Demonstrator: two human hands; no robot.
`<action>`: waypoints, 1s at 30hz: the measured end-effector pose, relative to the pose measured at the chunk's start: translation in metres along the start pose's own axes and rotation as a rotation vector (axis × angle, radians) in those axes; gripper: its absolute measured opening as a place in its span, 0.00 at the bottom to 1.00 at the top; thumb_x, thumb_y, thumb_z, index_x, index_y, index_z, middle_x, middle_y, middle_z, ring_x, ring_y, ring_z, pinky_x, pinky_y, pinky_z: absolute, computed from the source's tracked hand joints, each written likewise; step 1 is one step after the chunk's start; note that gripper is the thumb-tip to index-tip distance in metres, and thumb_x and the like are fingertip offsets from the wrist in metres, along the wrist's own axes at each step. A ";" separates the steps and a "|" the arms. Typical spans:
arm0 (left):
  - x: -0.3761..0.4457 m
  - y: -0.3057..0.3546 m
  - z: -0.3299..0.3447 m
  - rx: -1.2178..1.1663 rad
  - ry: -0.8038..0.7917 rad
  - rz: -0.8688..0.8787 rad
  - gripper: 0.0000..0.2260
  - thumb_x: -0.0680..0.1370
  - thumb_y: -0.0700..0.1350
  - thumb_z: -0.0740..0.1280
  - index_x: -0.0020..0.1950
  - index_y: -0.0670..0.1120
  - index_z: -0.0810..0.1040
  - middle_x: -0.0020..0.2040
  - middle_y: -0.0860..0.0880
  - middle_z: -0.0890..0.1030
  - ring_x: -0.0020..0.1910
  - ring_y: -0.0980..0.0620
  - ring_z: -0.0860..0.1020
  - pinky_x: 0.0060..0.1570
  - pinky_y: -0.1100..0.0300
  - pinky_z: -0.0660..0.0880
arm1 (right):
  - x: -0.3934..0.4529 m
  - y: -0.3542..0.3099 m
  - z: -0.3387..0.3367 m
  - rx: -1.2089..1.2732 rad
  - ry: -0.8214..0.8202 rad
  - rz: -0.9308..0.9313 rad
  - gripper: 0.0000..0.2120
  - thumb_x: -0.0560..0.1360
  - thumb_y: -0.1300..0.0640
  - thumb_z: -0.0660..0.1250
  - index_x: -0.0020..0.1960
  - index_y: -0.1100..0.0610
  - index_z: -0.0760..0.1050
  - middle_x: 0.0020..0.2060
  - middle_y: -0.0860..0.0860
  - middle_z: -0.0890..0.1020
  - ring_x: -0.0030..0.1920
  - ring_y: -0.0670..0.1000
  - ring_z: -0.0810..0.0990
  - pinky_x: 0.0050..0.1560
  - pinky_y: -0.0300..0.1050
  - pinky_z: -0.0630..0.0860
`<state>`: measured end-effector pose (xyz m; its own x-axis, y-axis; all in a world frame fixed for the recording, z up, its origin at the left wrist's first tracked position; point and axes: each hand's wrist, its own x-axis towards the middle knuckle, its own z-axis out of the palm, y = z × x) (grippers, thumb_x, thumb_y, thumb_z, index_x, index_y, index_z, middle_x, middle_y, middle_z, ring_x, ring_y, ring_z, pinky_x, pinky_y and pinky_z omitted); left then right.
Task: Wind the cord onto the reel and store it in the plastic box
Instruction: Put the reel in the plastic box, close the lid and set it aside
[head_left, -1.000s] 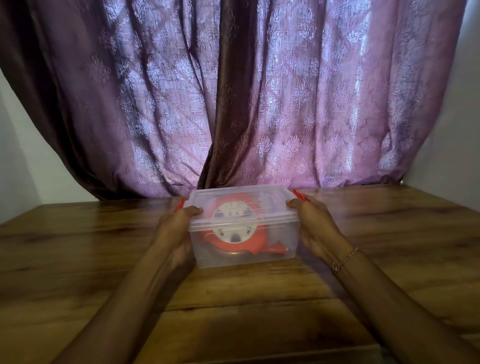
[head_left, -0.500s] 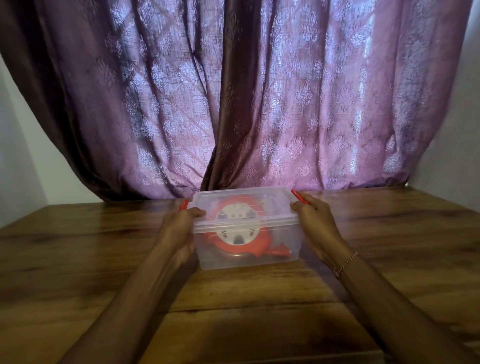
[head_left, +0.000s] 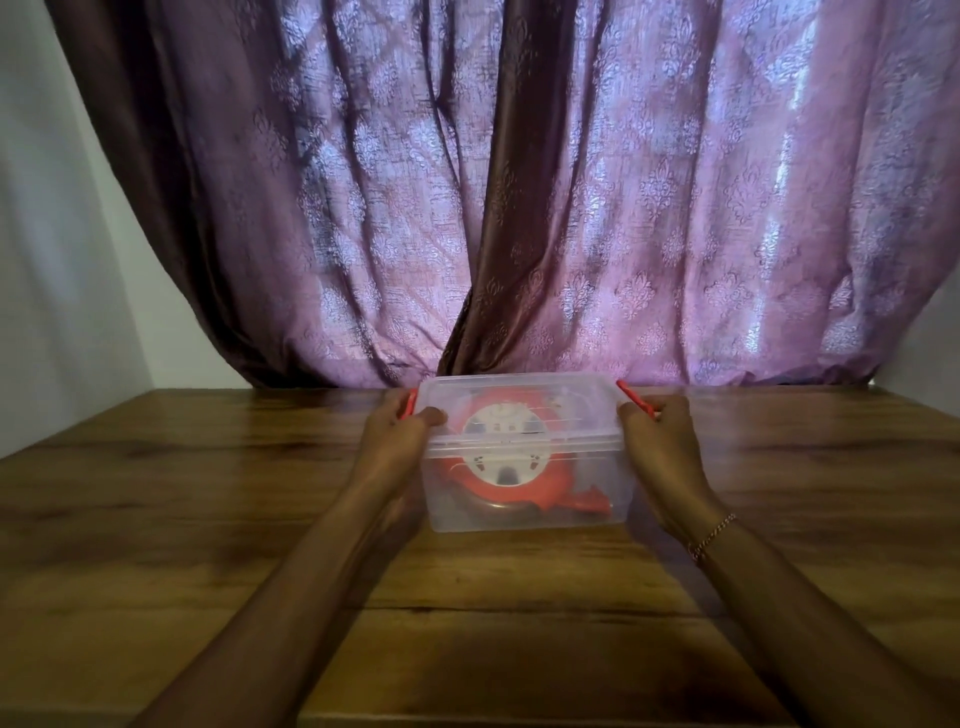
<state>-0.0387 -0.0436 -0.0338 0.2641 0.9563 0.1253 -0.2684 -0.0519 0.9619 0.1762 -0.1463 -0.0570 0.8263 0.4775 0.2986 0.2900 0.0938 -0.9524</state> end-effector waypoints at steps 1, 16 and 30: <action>-0.001 -0.002 -0.005 -0.015 -0.016 0.000 0.12 0.77 0.31 0.69 0.58 0.41 0.81 0.45 0.38 0.86 0.34 0.50 0.86 0.32 0.56 0.83 | -0.001 -0.002 0.004 -0.023 0.011 -0.023 0.11 0.76 0.51 0.63 0.55 0.54 0.75 0.50 0.53 0.82 0.51 0.56 0.80 0.52 0.53 0.77; -0.001 0.031 -0.189 0.494 0.209 0.223 0.34 0.65 0.46 0.84 0.68 0.48 0.76 0.57 0.54 0.82 0.51 0.66 0.82 0.48 0.72 0.79 | -0.055 -0.035 0.194 0.270 -0.783 -0.144 0.39 0.57 0.45 0.84 0.64 0.52 0.74 0.51 0.45 0.86 0.50 0.45 0.85 0.43 0.41 0.82; -0.025 0.042 -0.334 0.722 0.786 0.470 0.42 0.64 0.51 0.85 0.70 0.48 0.66 0.62 0.53 0.76 0.58 0.52 0.77 0.49 0.66 0.76 | -0.143 -0.072 0.380 0.369 -1.298 0.019 0.38 0.63 0.43 0.81 0.68 0.39 0.67 0.62 0.49 0.80 0.58 0.54 0.82 0.50 0.60 0.82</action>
<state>-0.3661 0.0269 -0.0776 -0.4361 0.7012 0.5640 0.4688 -0.3580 0.8075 -0.1462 0.1102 -0.0544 -0.2807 0.9370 0.2081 -0.0311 0.2078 -0.9777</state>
